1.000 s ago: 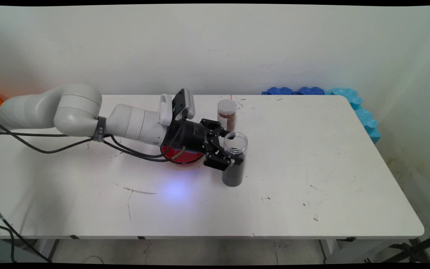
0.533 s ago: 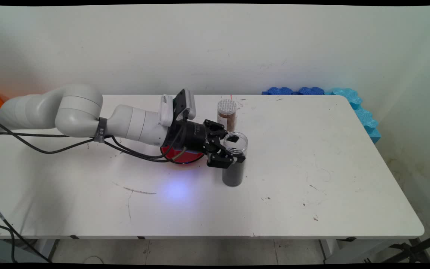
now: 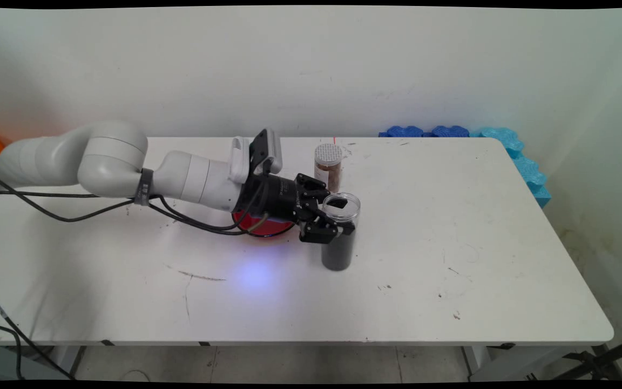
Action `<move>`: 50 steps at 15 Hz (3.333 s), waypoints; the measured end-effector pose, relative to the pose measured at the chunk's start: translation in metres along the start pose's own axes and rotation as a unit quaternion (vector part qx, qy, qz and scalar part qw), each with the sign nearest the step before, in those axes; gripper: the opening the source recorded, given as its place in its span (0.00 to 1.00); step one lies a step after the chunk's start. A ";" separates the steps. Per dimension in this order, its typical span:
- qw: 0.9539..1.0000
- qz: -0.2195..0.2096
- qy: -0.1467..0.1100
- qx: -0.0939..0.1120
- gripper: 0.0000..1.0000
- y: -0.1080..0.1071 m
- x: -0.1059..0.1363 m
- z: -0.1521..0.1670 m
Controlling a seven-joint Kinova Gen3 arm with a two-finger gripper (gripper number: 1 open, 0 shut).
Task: Pour the black seasoning powder in the red bowl
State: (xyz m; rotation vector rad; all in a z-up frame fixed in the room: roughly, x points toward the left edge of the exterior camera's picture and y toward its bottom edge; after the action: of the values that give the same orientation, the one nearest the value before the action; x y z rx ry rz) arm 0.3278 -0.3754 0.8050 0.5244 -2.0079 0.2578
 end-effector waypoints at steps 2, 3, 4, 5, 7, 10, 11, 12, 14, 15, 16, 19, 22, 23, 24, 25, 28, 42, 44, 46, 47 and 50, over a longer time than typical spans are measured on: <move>1.000 0.004 0.002 -0.003 0.00 -0.001 0.002 -0.002; 1.000 0.007 0.003 -0.004 0.00 -0.001 0.004 -0.004; 1.000 0.011 0.003 -0.006 0.00 -0.002 0.006 -0.007; 1.000 0.013 0.004 -0.007 0.00 -0.003 0.008 -0.009; 1.000 0.017 0.005 -0.010 0.00 -0.005 0.013 -0.015; 1.000 0.022 0.005 -0.016 0.00 -0.008 0.025 -0.030; 1.000 0.023 0.006 -0.018 0.00 -0.009 0.030 -0.037; 1.000 0.022 0.007 -0.021 0.00 -0.010 0.036 -0.045; 0.999 0.021 0.009 -0.025 0.00 -0.010 0.045 -0.056; 0.999 0.021 0.012 -0.027 0.00 -0.010 0.051 -0.063; 0.999 0.020 0.013 -0.029 0.00 -0.010 0.055 -0.068; 0.999 0.018 0.019 -0.035 0.00 -0.010 0.072 -0.086; 0.999 0.016 0.026 -0.041 0.00 -0.011 0.091 -0.108; 0.999 0.015 0.028 -0.042 0.00 -0.011 0.097 -0.116; 0.999 0.015 0.029 -0.044 0.00 -0.012 0.100 -0.122; 0.998 0.016 0.030 -0.047 0.00 -0.012 0.106 -0.130; 0.998 0.017 0.033 -0.055 0.00 -0.014 0.121 -0.156; 0.996 0.014 0.034 -0.081 0.00 -0.027 0.181 -0.275; 0.996 0.007 0.030 -0.081 0.00 -0.029 0.184 -0.283; 0.996 0.002 0.024 -0.082 0.00 -0.032 0.186 -0.291; 0.996 0.001 0.020 -0.081 0.00 -0.035 0.185 -0.293; 0.997 -0.003 0.008 -0.082 0.00 -0.044 0.181 -0.296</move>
State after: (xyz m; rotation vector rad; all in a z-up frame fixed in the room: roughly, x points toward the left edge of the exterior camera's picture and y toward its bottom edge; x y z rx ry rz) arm 0.5077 -0.3431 1.1030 0.4236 -1.9903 0.0931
